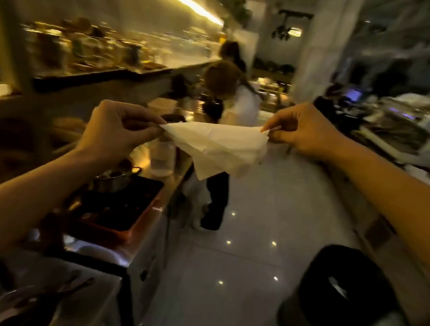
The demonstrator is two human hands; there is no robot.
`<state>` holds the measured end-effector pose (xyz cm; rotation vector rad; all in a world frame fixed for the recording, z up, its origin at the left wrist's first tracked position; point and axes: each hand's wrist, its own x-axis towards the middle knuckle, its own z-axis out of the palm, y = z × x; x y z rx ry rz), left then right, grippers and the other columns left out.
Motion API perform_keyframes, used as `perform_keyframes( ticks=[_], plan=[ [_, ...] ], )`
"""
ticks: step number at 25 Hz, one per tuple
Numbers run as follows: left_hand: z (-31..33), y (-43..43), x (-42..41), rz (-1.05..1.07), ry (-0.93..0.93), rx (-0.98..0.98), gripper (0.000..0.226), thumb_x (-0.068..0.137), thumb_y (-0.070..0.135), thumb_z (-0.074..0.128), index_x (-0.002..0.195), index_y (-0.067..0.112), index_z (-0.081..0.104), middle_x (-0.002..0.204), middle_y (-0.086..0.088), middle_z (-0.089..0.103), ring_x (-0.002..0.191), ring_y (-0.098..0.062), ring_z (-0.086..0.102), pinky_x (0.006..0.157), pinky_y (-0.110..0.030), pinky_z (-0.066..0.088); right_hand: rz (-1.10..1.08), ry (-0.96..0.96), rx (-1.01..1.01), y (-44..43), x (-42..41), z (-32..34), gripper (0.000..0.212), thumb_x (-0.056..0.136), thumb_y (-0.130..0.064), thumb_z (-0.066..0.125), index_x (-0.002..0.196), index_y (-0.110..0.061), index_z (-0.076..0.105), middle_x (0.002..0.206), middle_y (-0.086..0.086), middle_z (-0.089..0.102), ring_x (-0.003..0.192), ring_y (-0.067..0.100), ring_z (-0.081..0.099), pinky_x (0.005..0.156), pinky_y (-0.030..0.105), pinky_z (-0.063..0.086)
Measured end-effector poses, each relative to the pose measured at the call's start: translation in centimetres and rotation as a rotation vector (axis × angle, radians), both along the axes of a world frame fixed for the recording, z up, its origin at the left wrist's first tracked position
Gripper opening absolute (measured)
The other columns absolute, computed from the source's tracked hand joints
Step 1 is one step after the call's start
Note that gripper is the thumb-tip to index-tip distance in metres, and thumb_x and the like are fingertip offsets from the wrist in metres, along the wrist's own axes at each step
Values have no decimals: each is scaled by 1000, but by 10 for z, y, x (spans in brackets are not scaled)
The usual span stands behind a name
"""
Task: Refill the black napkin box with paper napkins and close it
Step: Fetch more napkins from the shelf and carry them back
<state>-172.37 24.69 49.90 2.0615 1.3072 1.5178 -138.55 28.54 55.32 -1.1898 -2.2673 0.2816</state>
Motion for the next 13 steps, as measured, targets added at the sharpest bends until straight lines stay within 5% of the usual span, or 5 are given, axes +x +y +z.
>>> perform_keyframes(
  ticks=[2, 5, 9, 13],
  plan=[
    [-2, 15, 77, -183, -23, 2, 19, 80, 11, 74, 96, 21, 74, 92, 9, 73, 85, -3, 71, 76, -14, 54, -164, 6, 22, -38, 78, -2, 22, 82, -7, 72, 93, -26, 72, 91, -5, 72, 86, 5, 68, 79, 12, 52],
    [-3, 21, 192, -384, 7, 45, 19, 83, 12, 71, 97, 24, 72, 91, 12, 72, 83, 0, 70, 75, -13, 54, -380, 29, 14, -98, 184, -9, 21, 82, -4, 72, 94, -21, 72, 92, 4, 73, 86, 14, 69, 85, 26, 54],
    [-8, -1, 383, -633, 60, 89, 17, 85, 15, 69, 101, 22, 70, 92, 11, 70, 85, 2, 68, 74, -9, 52, -659, 54, 44, -209, 335, -15, 17, 81, -4, 73, 94, -15, 73, 85, -1, 71, 72, -9, 64, 70, 5, 47],
    [-27, -45, 564, -849, 17, 71, 17, 85, 13, 69, 98, 23, 71, 88, 9, 70, 82, 0, 68, 75, -10, 53, -908, 17, 71, -315, 464, -27, 14, 82, -6, 72, 95, -10, 74, 88, 0, 70, 73, -1, 64, 72, 5, 48]
  ],
)
